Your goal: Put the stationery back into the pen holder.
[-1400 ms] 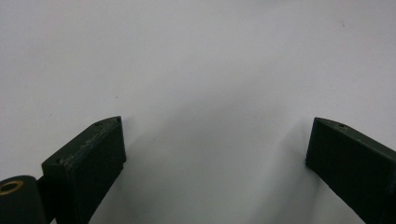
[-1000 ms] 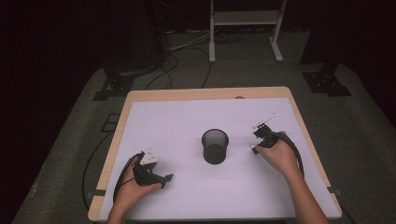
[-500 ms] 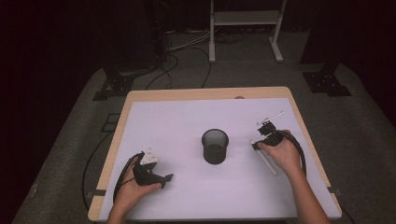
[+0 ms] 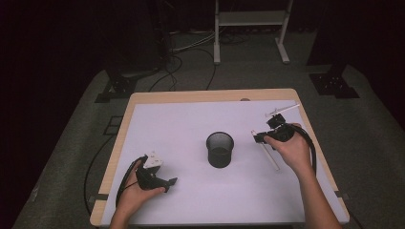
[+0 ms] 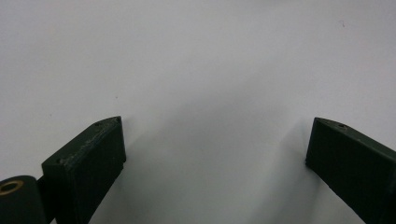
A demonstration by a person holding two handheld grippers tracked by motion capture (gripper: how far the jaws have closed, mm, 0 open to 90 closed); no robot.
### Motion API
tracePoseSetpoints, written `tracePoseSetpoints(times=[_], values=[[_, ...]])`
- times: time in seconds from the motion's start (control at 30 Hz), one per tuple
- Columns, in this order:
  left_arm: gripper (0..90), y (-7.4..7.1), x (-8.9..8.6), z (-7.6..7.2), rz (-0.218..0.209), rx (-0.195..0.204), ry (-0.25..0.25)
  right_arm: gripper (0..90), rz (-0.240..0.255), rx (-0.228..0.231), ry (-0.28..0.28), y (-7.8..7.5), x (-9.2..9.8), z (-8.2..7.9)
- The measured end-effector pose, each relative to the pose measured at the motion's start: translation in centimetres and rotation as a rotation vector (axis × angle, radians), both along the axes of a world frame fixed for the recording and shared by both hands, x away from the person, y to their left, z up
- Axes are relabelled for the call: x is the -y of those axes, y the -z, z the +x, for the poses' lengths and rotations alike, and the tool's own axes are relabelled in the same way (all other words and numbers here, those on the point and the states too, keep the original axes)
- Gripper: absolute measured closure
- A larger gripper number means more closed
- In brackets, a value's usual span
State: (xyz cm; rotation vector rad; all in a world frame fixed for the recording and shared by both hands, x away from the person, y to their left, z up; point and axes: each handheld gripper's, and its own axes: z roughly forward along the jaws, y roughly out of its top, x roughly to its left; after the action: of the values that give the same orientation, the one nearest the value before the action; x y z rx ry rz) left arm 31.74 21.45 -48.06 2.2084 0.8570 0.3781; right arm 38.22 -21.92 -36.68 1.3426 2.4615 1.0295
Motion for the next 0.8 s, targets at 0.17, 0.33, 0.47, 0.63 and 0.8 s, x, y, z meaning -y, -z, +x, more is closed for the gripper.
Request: tracePoseSetpoints(times=[0.17,0.33,0.47,0.63,0.8], values=[[3.6,0.0,0.0,0.0,0.000,0.000,0.000,78.1,0.020,0.032,-0.015,-1.7,-0.6,0.0],[3.6,0.0,0.0,0.0,-0.002,-0.002,-0.001,78.1,0.043,0.065,-0.043,-3.6,-1.9,0.2],[3.6,0.0,0.0,0.0,0.001,-0.001,0.001,78.1,0.056,0.093,-0.071,-4.9,-3.3,0.5],[3.6,0.0,0.0,0.0,0.000,-0.002,0.001,78.1,0.066,0.112,-0.096,-6.1,-5.1,1.2],[3.6,0.0,0.0,0.0,-0.001,-0.001,0.001,78.1,0.089,0.138,-0.124,-7.0,-7.1,2.2]])
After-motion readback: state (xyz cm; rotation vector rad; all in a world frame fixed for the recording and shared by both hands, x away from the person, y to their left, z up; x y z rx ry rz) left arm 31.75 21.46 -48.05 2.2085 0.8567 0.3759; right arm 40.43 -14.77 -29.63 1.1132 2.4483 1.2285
